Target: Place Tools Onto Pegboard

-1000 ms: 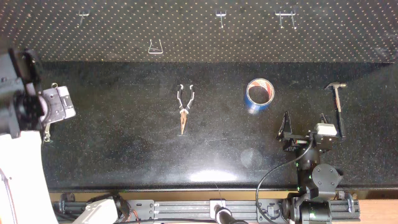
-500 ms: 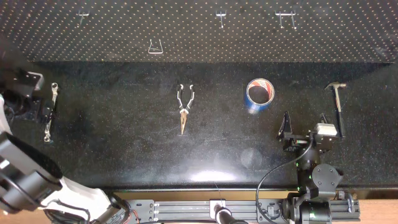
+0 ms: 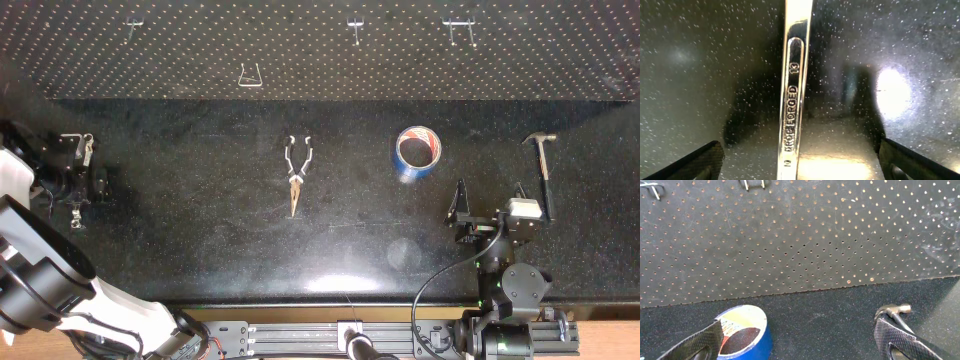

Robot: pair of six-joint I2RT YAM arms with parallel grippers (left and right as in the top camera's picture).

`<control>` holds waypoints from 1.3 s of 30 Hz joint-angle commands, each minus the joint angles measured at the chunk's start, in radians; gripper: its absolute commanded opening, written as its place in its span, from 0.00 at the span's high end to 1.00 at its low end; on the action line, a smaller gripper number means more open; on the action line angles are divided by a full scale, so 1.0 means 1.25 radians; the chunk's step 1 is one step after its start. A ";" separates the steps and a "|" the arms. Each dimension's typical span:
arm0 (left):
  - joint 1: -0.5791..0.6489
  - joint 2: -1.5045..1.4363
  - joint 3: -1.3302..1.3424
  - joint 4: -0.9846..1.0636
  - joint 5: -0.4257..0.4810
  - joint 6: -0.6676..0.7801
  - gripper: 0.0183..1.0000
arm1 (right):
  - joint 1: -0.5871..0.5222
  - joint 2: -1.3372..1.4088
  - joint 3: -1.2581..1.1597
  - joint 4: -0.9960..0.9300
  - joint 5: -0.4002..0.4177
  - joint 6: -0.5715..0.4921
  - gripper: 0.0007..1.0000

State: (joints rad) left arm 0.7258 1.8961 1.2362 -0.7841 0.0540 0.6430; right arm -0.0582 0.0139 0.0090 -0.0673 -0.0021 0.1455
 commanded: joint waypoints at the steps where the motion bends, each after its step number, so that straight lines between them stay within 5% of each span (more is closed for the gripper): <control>1: 0.000 0.020 -0.044 -0.010 0.009 -0.027 0.07 | 0.001 -0.006 -0.004 -0.002 -0.006 0.009 0.01; 7: 0.001 0.020 -0.060 -0.004 0.042 0.009 0.02 | 0.001 -0.006 -0.004 -0.002 -0.006 0.009 0.01; 9: 0.001 0.020 -0.060 -0.004 0.038 0.009 0.08 | 0.001 -0.006 -0.004 -0.002 -0.006 0.009 0.01; 10: 0.001 0.020 -0.060 -0.005 0.033 0.006 0.35 | 0.001 -0.006 -0.004 -0.002 -0.006 0.009 0.01; 11: 0.001 0.020 -0.060 -0.008 0.024 0.000 0.99 | 0.001 -0.006 -0.004 -0.002 -0.006 0.009 0.01; 20: 0.001 0.019 -0.060 -0.005 0.024 0.000 0.99 | 0.001 -0.006 -0.004 -0.002 -0.006 0.009 0.01; 26: -0.130 -0.353 -0.190 0.060 0.029 -0.013 0.99 | 0.001 -0.006 -0.004 -0.002 -0.006 0.009 0.01; 28: -0.223 -0.540 -0.330 0.132 -0.002 -0.085 0.99 | 0.001 -0.006 -0.004 -0.002 -0.006 0.009 0.01; 30: -0.327 -0.786 -0.483 0.180 -0.080 -0.309 0.99 | 0.001 -0.006 -0.004 -0.002 -0.006 0.009 0.01; 34: -0.405 -1.132 -0.659 0.198 -0.077 -0.584 0.99 | 0.001 -0.006 -0.004 -0.002 -0.006 0.009 0.01; 39: -0.404 -1.054 -0.725 0.630 0.011 -0.638 0.99 | 0.001 -0.006 -0.004 -0.002 -0.006 0.009 0.01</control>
State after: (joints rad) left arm 0.2234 0.5079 0.3386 -0.2043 0.0055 -0.0780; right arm -0.0582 0.0139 0.0093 -0.0685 -0.0055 0.1455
